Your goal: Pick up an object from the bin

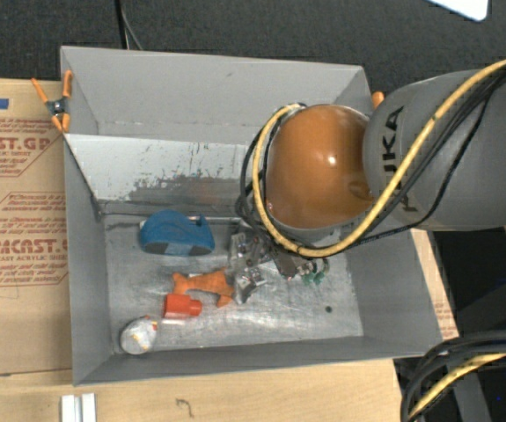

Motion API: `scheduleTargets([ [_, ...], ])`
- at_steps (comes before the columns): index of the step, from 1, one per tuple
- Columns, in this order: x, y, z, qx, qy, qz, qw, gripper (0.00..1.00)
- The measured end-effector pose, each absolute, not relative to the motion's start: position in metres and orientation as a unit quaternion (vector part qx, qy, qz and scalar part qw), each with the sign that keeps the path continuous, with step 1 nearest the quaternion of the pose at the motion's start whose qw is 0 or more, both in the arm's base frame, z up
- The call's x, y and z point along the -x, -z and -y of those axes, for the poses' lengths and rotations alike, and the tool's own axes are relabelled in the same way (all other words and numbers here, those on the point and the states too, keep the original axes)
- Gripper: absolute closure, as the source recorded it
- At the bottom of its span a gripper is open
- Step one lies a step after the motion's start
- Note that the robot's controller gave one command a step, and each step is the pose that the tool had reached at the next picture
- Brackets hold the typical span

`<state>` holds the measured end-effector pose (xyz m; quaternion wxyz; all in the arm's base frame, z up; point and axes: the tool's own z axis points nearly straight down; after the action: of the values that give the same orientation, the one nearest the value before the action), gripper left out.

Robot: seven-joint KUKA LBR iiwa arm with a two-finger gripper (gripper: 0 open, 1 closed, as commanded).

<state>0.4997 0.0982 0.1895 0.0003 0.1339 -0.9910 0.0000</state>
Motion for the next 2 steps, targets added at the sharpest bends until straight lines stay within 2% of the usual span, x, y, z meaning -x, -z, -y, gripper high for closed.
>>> scheduleTargets([
  [1, -0.5073, -0.1928, -0.0954, -0.137, 0.0, 0.991, -0.007, 1.0],
  [2, -0.5049, -0.1882, -0.0965, -0.135, 0.0, 0.991, 0.008, 1.0],
])
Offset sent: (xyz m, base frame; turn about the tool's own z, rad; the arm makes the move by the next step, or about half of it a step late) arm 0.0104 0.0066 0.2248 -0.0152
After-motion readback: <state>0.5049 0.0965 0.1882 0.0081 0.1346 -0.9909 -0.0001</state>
